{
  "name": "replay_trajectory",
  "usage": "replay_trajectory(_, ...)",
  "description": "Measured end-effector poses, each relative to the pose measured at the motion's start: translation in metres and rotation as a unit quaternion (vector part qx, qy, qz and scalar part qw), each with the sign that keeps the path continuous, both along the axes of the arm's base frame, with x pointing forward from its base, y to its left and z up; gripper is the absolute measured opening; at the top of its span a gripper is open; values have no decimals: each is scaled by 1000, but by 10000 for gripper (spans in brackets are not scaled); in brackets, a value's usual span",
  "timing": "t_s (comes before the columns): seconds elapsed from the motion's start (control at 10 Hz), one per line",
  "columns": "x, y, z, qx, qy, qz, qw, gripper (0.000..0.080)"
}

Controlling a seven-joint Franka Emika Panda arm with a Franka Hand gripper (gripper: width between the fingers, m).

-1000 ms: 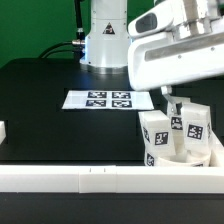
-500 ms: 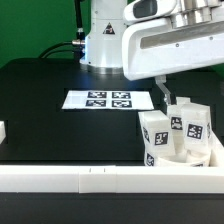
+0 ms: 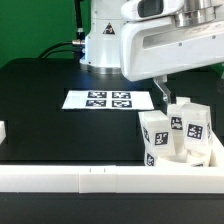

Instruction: Assemble stool

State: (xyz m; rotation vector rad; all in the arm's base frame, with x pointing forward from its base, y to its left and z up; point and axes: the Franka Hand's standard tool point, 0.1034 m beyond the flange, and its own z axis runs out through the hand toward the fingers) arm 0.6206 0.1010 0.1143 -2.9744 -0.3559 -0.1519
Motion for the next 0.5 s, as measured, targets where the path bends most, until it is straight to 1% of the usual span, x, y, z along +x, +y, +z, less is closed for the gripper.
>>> replay_trajectory(0.1,2,2,-1,-28,-11,70,997,649)
replay_trajectory(0.2,2,-5,-2,-28,-25,93,995,649)
replay_trajectory(0.3,2,-10,-3,-37,-27,124,991,649)
replay_trajectory(0.4,2,-10,-3,-42,-31,154,987,649)
replay_trajectory(0.5,3,-13,-5,-52,-34,205,977,649)
